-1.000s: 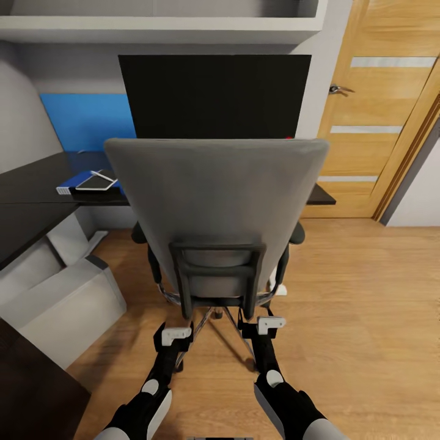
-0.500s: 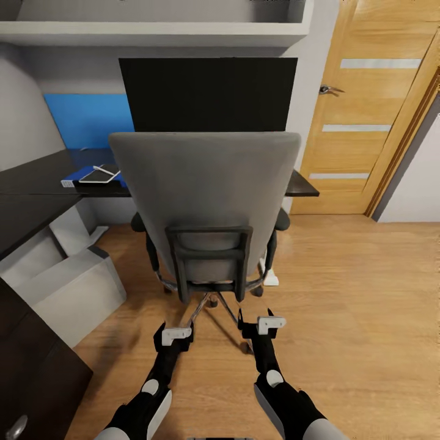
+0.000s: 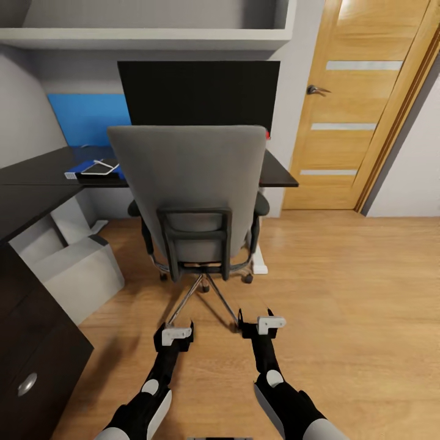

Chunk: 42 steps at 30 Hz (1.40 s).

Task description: In the bedroom, organize the workspace by keeping the computer under the desk, ensuring the monitor is on the desk, placing the keyboard on the desk next to the monitor, placing the mouse on the desk next to the keyboard, moving the folder from the swivel chair onto the desk next to the mouse, stacking the notebook on top of the folder with the pen on top of the notebook, and positioning the swivel chair next to the desk.

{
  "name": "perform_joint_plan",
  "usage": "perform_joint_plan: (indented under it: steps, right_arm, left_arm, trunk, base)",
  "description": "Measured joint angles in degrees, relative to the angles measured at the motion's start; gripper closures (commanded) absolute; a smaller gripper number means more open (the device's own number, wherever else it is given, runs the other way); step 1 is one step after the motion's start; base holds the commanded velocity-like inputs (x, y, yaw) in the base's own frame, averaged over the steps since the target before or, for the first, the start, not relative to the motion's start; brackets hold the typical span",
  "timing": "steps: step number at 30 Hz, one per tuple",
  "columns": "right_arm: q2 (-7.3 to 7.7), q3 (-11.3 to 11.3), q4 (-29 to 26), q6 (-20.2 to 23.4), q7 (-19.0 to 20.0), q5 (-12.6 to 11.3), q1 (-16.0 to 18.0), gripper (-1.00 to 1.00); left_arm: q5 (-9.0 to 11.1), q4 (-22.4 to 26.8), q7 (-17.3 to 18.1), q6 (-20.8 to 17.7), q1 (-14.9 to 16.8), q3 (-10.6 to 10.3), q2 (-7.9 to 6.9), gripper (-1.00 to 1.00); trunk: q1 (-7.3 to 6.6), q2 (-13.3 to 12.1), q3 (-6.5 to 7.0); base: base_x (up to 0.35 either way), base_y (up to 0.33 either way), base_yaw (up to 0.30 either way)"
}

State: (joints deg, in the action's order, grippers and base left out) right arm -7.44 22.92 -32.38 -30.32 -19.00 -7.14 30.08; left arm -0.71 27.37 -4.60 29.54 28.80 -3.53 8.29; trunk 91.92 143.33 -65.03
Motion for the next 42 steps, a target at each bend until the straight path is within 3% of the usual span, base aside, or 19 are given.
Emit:
perform_joint_plan:
  steps: [18, 30, 42]
  right_arm:
    - [0.00, -0.02, 0.08, 0.05, 0.01, 0.00, 0.00, -1.00]
    - [-0.02, -0.05, 0.20, 0.14, 0.01, -0.06, 0.00, -1.00]
    - [0.00, -0.11, 0.21, 0.18, 0.06, -0.09, 0.00, -1.00]
  left_arm:
    - [0.08, -0.10, -0.05, 0.00, 0.00, 0.06, -0.14, -1.00]
    - [0.35, -0.16, -0.22, 0.00, 0.00, 0.63, -1.67, -1.00]
    - [5.00, -0.12, -0.30, -0.15, 0.00, 1.74, -3.50, -1.00]
  trunk:
    - [0.00, 0.00, 0.00]
    - [0.00, 0.00, 0.00]
    - [0.00, 0.00, 0.00]
  base:
    - [-0.282, -0.151, 0.000]
    - [-0.282, -0.155, 0.000]
    - [-0.275, -0.161, 0.000]
